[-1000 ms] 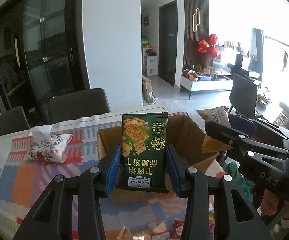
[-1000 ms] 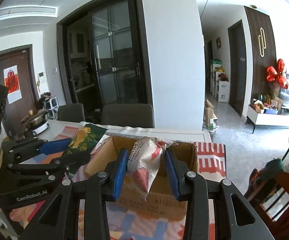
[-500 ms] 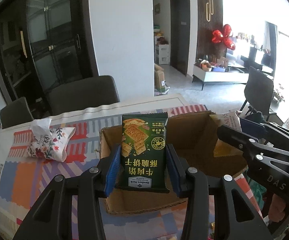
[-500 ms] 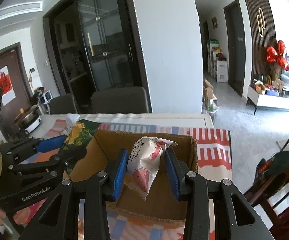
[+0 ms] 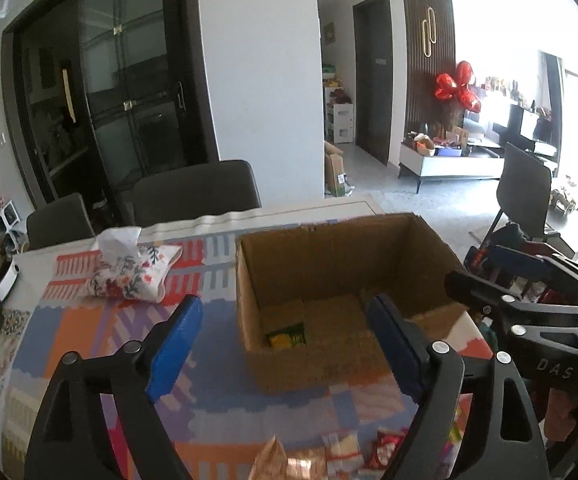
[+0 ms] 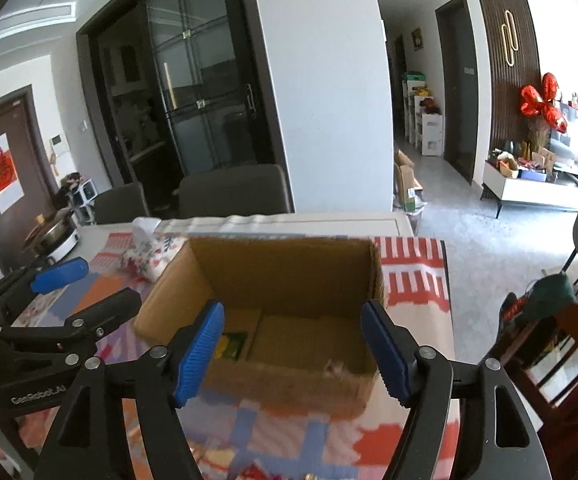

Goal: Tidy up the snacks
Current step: 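Grasp the gold biscuit bag with the left gripper while the right grasps the red candy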

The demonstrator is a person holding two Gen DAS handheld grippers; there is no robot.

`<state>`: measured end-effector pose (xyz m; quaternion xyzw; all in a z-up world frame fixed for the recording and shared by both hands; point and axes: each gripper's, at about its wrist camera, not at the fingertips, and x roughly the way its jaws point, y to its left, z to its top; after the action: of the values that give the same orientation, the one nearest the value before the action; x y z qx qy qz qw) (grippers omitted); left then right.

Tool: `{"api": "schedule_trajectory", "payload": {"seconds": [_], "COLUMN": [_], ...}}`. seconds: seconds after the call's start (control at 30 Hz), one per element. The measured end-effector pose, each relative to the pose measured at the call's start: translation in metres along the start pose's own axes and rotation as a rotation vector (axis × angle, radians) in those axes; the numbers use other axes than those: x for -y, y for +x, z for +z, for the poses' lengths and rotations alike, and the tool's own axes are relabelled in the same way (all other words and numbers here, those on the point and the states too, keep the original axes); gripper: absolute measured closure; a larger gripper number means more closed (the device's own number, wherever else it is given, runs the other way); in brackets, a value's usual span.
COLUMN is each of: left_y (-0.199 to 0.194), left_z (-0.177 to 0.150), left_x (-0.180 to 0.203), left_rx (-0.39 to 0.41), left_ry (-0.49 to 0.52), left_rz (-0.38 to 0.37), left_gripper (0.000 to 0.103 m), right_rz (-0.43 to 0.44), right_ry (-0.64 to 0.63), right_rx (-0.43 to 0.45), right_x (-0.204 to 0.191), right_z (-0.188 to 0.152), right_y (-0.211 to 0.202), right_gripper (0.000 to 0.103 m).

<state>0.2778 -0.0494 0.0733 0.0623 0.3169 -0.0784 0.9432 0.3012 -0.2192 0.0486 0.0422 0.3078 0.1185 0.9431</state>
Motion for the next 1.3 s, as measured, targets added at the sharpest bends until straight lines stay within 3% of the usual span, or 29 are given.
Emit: {"api": "schedule_trajectory", "payload": {"seconds": [0.27,0.4,0.7,0.97,1.3], "left_y": [-0.021,-0.021,0.0,0.022,0.048], "left_z": [-0.034,-0.053,-0.089,-0.116,-0.139], "left_x": [-0.015,-0.021,-0.036,-0.042,-0.04], "left_rx": [-0.058,-0.102,-0.24,-0.323,-0.402], "left_ry": [-0.009,-0.013,-0.072,-0.088,-0.116], "left_rz": [0.009,0.022,-0.044,-0.074,-0.112], "left_gripper": [0.017,0.017,0.017,0.017,0.017], "right_rz": [0.006,-0.005,0.021,0.03,0.077], "right_ry": [-0.038,-0.059,-0.056,-0.02,0.042], "right_rx": [-0.089,-0.18,-0.37,-0.468,-0.576], "right_x": [-0.027,-0.036,-0.047,-0.052,-0.048], "right_z": [-0.026,-0.039,-0.069,-0.097,-0.122], "right_y": [-0.01,-0.006,0.016,0.037,0.06], "right_gripper": [0.031,0.031,0.031,0.032,0.055]}}
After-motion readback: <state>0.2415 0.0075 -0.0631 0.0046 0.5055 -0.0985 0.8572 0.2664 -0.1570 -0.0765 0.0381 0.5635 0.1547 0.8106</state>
